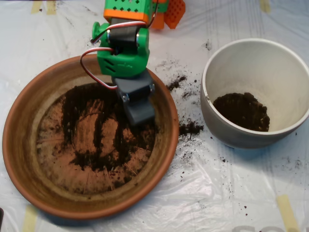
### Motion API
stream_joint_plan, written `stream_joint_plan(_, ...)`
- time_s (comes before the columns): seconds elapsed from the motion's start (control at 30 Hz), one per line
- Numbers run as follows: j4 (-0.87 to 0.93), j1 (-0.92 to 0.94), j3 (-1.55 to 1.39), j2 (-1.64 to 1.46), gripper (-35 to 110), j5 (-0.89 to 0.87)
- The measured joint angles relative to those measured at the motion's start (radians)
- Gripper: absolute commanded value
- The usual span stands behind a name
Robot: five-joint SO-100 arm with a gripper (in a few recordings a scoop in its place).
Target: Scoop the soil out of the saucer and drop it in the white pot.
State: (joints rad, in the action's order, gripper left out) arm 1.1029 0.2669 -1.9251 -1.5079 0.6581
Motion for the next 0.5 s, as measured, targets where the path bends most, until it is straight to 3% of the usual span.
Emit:
stream_joint_plan(0.23, 0.118, 0.002, 0.038, 0.000, -1, 0.009)
stream_joint_plan(0.5, 0.202, -0.011, 0.114, -0.132, -1, -0.106)
